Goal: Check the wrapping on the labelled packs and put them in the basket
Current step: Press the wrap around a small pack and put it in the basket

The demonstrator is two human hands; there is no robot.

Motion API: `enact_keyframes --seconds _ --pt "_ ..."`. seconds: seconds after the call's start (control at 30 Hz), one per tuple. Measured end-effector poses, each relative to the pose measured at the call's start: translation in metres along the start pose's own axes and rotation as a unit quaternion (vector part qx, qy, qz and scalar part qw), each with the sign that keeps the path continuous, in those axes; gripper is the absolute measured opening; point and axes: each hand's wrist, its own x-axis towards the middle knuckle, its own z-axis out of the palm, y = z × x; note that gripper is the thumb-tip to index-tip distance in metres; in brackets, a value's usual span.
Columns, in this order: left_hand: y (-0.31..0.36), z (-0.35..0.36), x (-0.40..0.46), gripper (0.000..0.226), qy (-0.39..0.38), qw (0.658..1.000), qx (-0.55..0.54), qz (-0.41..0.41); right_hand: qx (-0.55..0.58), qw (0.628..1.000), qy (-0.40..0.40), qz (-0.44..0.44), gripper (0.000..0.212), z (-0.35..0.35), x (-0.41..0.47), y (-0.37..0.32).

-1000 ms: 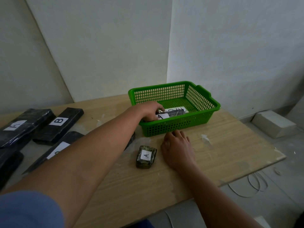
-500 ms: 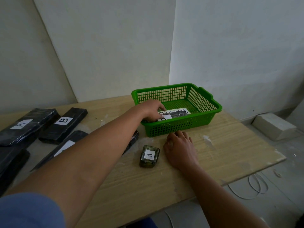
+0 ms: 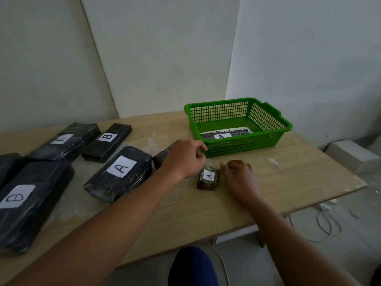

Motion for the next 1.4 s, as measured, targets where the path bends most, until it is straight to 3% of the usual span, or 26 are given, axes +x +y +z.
enact_keyframes --seconds 0.13,0.27,0.37,0.47,0.6,0.8,0.97,1.17,1.4 --pt "-0.004 0.016 -0.016 0.043 -0.121 0.984 0.071 -0.114 0.005 1.000 -0.022 0.003 0.051 0.008 -0.026 -0.011" --pt "-0.017 0.015 -0.031 0.030 -0.091 0.985 -0.046 -0.138 0.094 0.995 0.002 0.034 0.046 0.014 -0.039 -0.020" --pt "-0.022 0.000 -0.046 0.022 -0.050 0.979 -0.137 -0.144 0.227 0.973 0.019 0.039 0.023 0.013 -0.050 -0.043" --pt "-0.024 -0.026 -0.060 0.019 0.014 0.972 -0.194 -0.129 0.345 0.939 0.006 0.014 0.011 0.012 -0.055 -0.067" --pt "-0.023 -0.071 -0.082 0.021 0.093 0.965 -0.235 -0.075 0.427 0.903 -0.032 -0.034 0.025 -0.001 -0.064 -0.106" --pt "-0.031 -0.116 -0.108 0.050 0.093 0.946 -0.305 0.051 0.518 0.837 -0.067 -0.166 0.038 -0.025 -0.084 -0.145" --pt "-0.042 -0.125 -0.113 0.052 0.104 0.941 -0.301 0.112 0.451 0.858 -0.024 -0.245 0.042 -0.031 -0.087 -0.153" --pt "-0.044 -0.121 -0.111 0.043 0.127 0.942 -0.269 0.154 0.445 0.860 -0.010 -0.249 0.039 -0.032 -0.089 -0.155" --pt "-0.030 -0.113 -0.103 0.027 0.134 0.952 -0.271 0.051 0.496 0.856 -0.036 -0.138 0.025 -0.030 -0.091 -0.161"
